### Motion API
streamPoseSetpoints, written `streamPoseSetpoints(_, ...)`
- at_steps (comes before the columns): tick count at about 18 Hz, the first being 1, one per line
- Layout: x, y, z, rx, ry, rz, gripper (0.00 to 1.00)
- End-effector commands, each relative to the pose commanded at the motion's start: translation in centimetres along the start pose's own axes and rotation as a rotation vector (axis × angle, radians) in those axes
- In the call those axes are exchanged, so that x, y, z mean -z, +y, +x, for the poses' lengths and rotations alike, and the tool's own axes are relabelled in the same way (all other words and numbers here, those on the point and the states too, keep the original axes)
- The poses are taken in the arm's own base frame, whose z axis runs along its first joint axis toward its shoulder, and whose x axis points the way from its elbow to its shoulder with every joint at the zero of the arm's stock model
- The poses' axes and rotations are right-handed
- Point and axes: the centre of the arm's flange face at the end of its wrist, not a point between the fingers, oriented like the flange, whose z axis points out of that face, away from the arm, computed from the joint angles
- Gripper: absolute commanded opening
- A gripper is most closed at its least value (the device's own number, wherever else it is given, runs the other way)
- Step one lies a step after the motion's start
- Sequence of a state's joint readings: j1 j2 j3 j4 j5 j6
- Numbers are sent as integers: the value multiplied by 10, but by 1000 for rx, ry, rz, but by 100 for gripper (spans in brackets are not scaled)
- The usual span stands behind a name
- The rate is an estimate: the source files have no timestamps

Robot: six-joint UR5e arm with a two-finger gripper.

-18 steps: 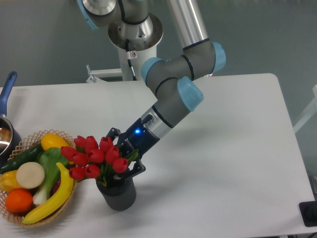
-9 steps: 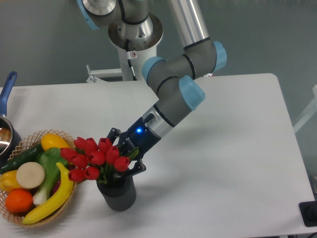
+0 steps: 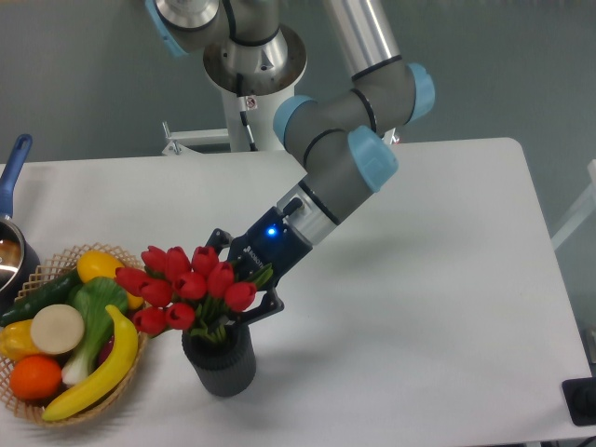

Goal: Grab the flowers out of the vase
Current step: 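Lift the tulip bunch up out of the black vase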

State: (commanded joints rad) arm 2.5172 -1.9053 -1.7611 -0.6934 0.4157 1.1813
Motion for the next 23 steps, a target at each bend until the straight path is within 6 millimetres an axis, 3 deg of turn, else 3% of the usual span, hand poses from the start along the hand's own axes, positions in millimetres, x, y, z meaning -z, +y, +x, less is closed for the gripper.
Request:
streamPoseSetpoints(9,16,-38,-13,74,-34,16,50)
streamPoseSetpoints(23,48,-91,6,184,-30,110,50)
